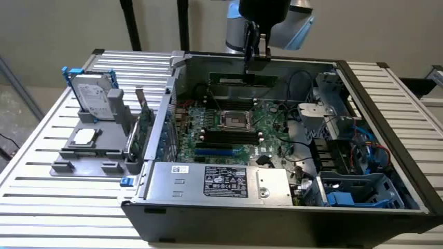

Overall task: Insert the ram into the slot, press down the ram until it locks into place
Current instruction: 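Insert the ram into the slot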

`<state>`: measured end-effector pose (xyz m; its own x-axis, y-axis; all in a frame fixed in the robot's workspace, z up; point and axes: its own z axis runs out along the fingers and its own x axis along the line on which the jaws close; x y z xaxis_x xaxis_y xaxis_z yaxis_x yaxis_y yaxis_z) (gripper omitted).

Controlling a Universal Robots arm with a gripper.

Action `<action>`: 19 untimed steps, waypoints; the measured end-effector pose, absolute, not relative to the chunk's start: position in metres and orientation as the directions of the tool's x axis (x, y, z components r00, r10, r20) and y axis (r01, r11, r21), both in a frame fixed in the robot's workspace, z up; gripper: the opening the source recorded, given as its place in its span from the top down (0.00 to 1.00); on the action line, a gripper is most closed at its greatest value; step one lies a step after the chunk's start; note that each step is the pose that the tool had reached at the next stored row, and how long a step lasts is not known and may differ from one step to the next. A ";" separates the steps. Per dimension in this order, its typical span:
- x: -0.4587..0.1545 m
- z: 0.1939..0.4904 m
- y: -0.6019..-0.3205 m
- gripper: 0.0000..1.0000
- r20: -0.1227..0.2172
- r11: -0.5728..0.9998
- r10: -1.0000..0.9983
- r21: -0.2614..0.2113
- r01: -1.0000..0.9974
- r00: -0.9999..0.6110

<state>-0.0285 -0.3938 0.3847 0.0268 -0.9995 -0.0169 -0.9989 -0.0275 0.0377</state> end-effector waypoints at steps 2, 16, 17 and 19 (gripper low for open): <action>-0.028 0.385 -0.394 0.87 -0.017 -0.027 -0.999 0.038 -0.999 0.027; -0.029 0.380 -0.393 0.87 -0.015 -0.027 -1.000 0.038 -0.999 0.026; -0.029 0.378 -0.393 0.87 -0.015 -0.027 -1.000 0.038 -0.999 0.026; -0.030 0.375 -0.393 0.87 -0.015 -0.026 -1.000 0.038 -0.999 0.026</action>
<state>-0.0296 -0.3928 0.3746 0.0257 -0.9996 -0.0151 -0.9989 -0.0263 0.0378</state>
